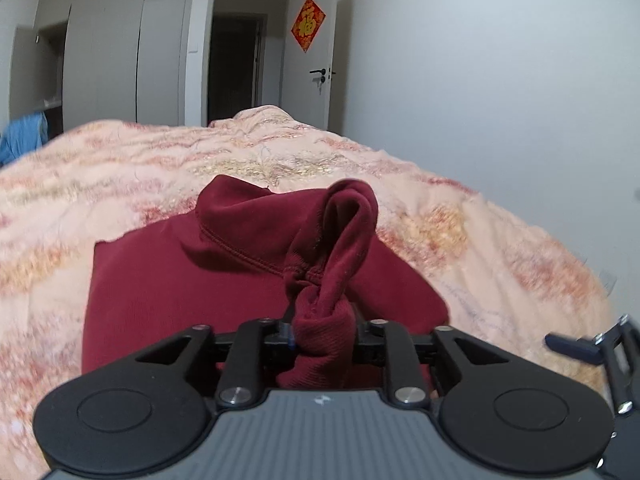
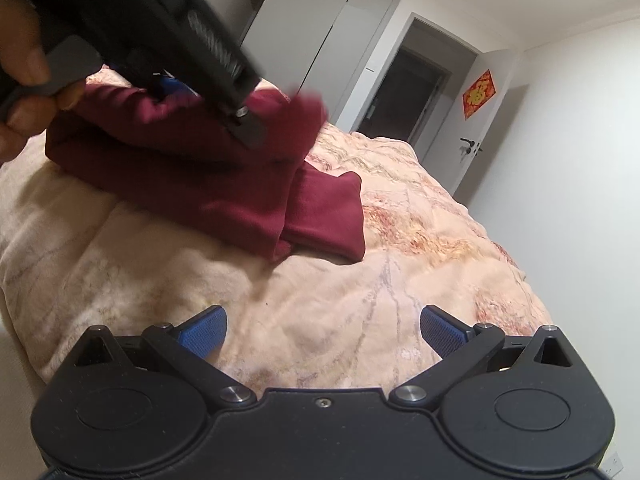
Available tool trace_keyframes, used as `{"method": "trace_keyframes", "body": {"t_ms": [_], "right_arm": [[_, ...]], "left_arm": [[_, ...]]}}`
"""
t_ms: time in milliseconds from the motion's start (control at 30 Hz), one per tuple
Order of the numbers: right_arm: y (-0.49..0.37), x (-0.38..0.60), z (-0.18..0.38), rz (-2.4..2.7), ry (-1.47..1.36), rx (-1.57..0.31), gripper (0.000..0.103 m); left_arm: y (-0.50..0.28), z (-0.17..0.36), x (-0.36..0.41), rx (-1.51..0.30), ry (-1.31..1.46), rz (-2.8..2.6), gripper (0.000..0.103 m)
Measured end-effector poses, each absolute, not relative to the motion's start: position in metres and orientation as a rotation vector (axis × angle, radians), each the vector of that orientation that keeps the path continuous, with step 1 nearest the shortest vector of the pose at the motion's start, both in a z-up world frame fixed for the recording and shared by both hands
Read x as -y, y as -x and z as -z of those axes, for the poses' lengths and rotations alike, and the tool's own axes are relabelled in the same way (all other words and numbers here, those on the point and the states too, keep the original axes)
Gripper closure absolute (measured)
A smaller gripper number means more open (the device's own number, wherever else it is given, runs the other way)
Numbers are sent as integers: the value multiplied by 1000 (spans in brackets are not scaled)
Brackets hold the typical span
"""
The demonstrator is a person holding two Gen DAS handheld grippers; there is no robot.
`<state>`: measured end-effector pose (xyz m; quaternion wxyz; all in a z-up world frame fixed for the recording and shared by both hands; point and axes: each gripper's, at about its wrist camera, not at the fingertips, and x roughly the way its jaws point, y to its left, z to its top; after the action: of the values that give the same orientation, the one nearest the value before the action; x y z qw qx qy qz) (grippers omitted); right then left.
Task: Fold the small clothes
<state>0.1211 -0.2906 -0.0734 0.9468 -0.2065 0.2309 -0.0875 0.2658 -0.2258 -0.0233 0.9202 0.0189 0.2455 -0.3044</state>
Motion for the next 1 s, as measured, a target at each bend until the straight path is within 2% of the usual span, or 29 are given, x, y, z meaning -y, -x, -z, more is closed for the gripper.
{"method": "trace_keyframes", "body": {"t_ms": [67, 133, 200, 333, 700, 1000], "right_arm": [[-125, 289, 70, 177, 419, -469, 0], [-126, 287, 69, 174, 422, -466, 0], [-125, 285, 67, 171, 427, -460, 0], [-123, 282, 63, 170, 410, -452, 0], [-111, 285, 25, 55, 79, -329, 0], [-134, 297, 12, -67, -312, -371, 0]], "left_arm": [[-265, 20, 210, -518, 37, 668, 36], [-263, 18, 200, -515, 93, 683, 25], [-258, 16, 191, -513, 115, 685, 20], [-249, 8, 170, -487, 152, 620, 2], [-255, 4, 90, -587, 287, 249, 0], [-261, 26, 47, -693, 351, 109, 0]]}}
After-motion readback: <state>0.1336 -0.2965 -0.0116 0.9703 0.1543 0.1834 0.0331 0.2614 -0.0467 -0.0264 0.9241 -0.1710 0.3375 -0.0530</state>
